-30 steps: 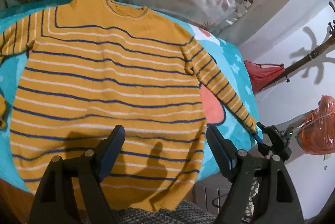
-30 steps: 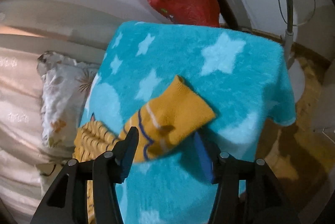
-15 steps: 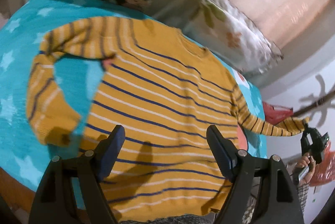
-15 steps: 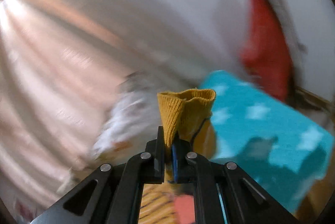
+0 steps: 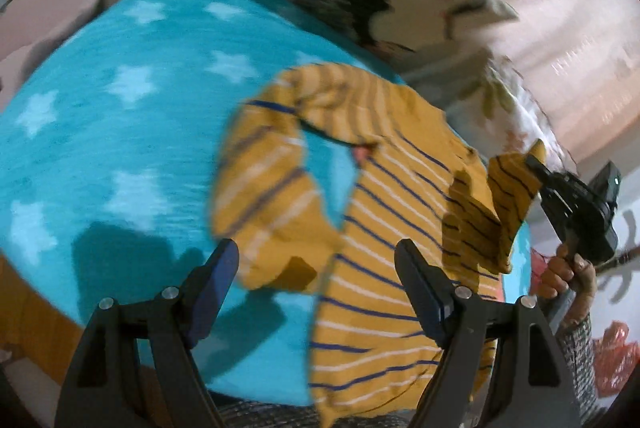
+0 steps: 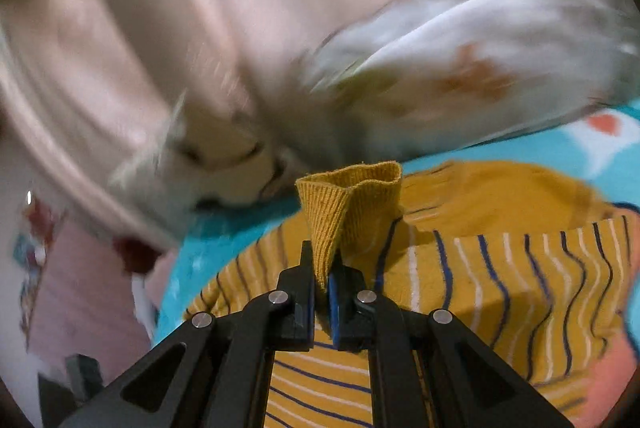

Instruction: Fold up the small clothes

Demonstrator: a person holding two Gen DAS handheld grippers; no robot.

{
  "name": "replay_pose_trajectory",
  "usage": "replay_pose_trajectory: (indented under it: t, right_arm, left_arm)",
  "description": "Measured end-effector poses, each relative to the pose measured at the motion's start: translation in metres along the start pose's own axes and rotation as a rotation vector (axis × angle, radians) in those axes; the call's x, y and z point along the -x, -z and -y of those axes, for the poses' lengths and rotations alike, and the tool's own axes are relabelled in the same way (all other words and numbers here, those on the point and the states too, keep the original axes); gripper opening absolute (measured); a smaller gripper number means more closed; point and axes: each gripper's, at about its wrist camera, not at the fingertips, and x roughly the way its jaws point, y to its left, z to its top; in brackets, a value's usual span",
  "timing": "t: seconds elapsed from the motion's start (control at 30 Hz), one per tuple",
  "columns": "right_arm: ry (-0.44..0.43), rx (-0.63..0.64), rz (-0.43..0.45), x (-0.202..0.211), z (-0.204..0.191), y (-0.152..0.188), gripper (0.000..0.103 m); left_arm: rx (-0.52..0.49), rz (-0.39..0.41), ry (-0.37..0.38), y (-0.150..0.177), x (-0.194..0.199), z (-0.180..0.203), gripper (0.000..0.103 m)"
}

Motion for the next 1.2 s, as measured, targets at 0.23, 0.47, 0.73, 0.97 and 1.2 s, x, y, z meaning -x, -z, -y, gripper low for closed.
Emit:
replay_pose_trajectory:
  t: [0.23,0.47,0.73,0.97,1.2]
  right_arm:
    - [0.028,0.139,-0.183,-0.101,-0.05,0.037,0.007]
    - [-0.013,0.109,-0.292,-0.133,-0.053,0.061,0.025]
    - [-0.013,0.054,-0.232,-0.066,-0.039,0.073,0.045]
    - [0.08,0.021,-0.205,-0.026,-0.008,0.093,0.046]
    - [0.142,-0.014,-0.168,0.005,0.019,0.095,0.046]
  left_arm:
    - [0.069,0.009,-0.05,0.002,0.011,-0.048,0.079]
    - [0.057,-0.003,-0.05,-0.006,0.004,-0.054,0.079]
    - [-0.08,-0.051,-0.041,-0.017,-0.037,-0.016,0.085]
    - [-0.262,-0.092,-0.214,-0.022,-0.085,0.01,0.05]
    - [-0.11,0.044,-0.369,-0.1,-0.064,-0.05,0.02]
